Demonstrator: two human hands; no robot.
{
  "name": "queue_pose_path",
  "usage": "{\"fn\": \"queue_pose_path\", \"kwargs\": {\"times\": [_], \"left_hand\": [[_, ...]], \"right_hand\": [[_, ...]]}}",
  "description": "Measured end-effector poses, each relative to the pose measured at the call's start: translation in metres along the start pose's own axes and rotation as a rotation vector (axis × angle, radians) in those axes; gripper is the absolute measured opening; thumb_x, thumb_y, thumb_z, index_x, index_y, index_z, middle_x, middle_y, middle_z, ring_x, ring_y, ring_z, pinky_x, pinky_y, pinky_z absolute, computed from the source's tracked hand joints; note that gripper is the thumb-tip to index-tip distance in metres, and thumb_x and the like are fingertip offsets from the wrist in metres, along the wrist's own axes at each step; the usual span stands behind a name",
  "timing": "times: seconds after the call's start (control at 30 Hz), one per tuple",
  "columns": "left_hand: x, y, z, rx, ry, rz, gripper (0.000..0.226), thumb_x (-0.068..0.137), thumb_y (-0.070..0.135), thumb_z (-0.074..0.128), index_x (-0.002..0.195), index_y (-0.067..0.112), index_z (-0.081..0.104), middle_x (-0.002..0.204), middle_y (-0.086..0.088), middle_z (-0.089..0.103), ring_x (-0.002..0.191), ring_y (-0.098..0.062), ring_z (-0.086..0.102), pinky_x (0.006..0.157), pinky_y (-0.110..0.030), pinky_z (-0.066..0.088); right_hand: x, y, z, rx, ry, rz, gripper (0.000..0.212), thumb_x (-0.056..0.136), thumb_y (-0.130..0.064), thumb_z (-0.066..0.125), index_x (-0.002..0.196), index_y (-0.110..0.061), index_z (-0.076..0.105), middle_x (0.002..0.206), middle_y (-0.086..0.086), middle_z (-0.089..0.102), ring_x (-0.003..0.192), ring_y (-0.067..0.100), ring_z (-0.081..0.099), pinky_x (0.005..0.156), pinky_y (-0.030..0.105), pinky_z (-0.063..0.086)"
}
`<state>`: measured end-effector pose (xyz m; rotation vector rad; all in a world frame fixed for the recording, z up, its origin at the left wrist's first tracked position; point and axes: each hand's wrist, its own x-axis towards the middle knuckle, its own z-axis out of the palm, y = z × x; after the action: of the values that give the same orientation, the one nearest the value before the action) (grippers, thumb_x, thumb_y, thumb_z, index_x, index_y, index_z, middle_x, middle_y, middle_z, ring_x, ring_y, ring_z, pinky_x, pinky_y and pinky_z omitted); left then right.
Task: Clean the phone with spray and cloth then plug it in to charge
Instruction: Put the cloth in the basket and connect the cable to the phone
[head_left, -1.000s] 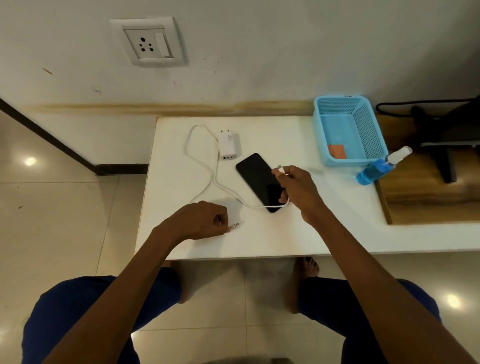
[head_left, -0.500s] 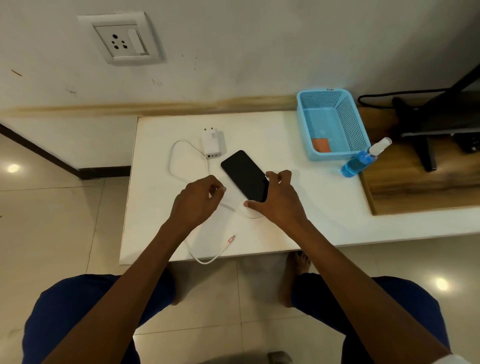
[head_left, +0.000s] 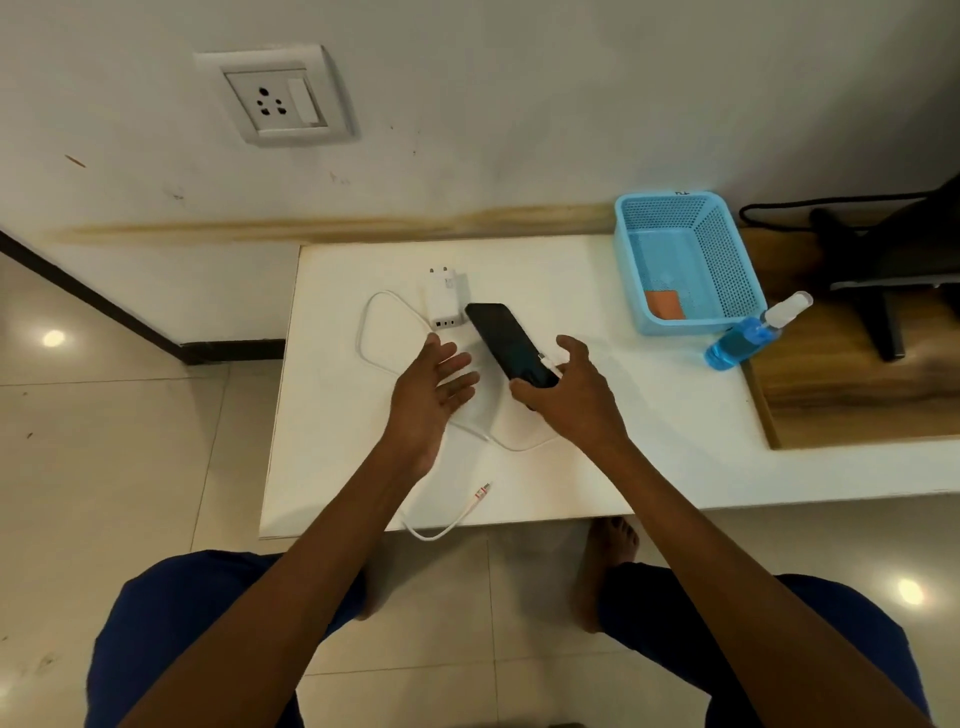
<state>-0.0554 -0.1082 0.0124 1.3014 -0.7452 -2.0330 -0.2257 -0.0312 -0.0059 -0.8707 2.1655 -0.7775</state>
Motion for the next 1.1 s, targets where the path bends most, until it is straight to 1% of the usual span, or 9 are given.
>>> {"fn": "queue_pose_path", "kwargs": {"times": [0.1,0.17,0.33,0.5,0.6,0.67,0.8,0.93,1.1], "left_hand": [[0.001,0.001,0.006,-0.129,-0.049,-0.082,0.061,0.099,0.054,0.045,0.137,0.008,0.052,0.132,-0.013,0.063,0.119,-0.03,0.063,0.105,-0.04,0.048],[0.001,0.002,0.009,-0.155,-0.078,-0.102,0.067,0.098,0.06,0.041,0.14,0.008,0.05,0.135,-0.012,0.061,0.124,-0.029,0.059,0.109,-0.042,0.044],[-0.001,0.01,0.01,-0.402,-0.192,-0.028,0.088,0.09,0.077,0.034,0.144,0.009,0.048,0.13,-0.012,0.063,0.122,-0.029,0.058,0.113,-0.046,0.04],[0.002,0.016,0.002,-0.592,-0.226,0.062,0.099,0.083,0.087,0.026,0.147,0.013,0.046,0.141,-0.014,0.058,0.131,-0.036,0.054,0.117,-0.052,0.031],[0.007,0.022,-0.01,-0.638,-0.255,0.114,0.099,0.084,0.086,0.023,0.146,0.013,0.046,0.142,-0.014,0.057,0.131,-0.038,0.053,0.117,-0.056,0.031],[0.012,0.029,-0.019,-0.686,-0.257,0.154,0.099,0.084,0.086,0.024,0.146,0.012,0.046,0.142,-0.015,0.057,0.13,-0.039,0.054,0.117,-0.056,0.03],[0.017,0.049,-0.038,-0.785,-0.245,0.201,0.104,0.08,0.09,0.028,0.135,0.005,0.055,0.14,-0.014,0.057,0.123,-0.036,0.059,0.112,-0.051,0.039],[0.017,0.069,-0.051,-0.753,-0.281,0.258,0.104,0.078,0.09,0.032,0.126,0.002,0.058,0.144,-0.015,0.051,0.099,-0.028,0.057,0.093,-0.041,0.044],[0.016,0.078,-0.058,-0.789,-0.294,0.326,0.097,0.079,0.088,0.033,0.117,0.005,0.067,0.132,-0.013,0.059,0.11,-0.032,0.06,0.099,-0.045,0.045]], "right_hand": [[0.001,-0.012,-0.003,0.371,-0.109,0.139,0.085,0.072,-0.051,0.082,0.143,-0.029,0.04,0.12,-0.002,0.063,0.083,0.004,0.071,0.077,0.026,0.05],[-0.003,-0.018,-0.001,0.459,-0.133,0.159,0.08,0.073,-0.049,0.082,0.141,-0.029,0.045,0.111,-0.005,0.064,0.07,-0.008,0.068,0.069,0.023,0.046],[-0.025,-0.028,0.011,0.286,-0.141,-0.152,0.088,0.06,-0.064,0.079,0.136,-0.046,0.038,0.115,-0.022,0.055,0.104,0.0,0.059,0.083,0.016,0.045],[-0.036,-0.044,0.023,0.042,-0.141,-0.412,0.101,0.059,-0.072,0.074,0.143,-0.047,0.024,0.136,-0.02,0.047,0.115,-0.002,0.048,0.089,0.015,0.044],[-0.035,-0.05,0.023,0.159,-0.131,-0.394,0.096,0.071,-0.065,0.075,0.148,-0.043,0.022,0.131,-0.024,0.048,0.112,-0.003,0.053,0.086,0.011,0.048],[-0.031,-0.051,0.022,0.274,-0.068,-0.364,0.077,0.086,-0.046,0.071,0.149,-0.039,0.028,0.131,-0.023,0.052,0.106,-0.004,0.059,0.081,0.009,0.049],[-0.026,-0.053,0.022,0.483,-0.027,-0.301,0.06,0.095,0.003,0.051,0.146,-0.028,0.042,0.132,-0.009,0.063,0.085,0.013,0.071,0.081,0.027,0.056],[-0.027,-0.06,0.026,0.634,-0.132,-0.246,0.053,0.098,0.0,0.054,0.145,-0.021,0.046,0.128,-0.005,0.068,0.102,0.017,0.072,0.095,0.035,0.054],[-0.029,-0.065,0.032,0.577,-0.371,-0.215,0.051,0.1,-0.013,0.058,0.146,-0.029,0.045,0.134,-0.016,0.063,0.121,0.007,0.062,0.111,0.043,0.039]]}}
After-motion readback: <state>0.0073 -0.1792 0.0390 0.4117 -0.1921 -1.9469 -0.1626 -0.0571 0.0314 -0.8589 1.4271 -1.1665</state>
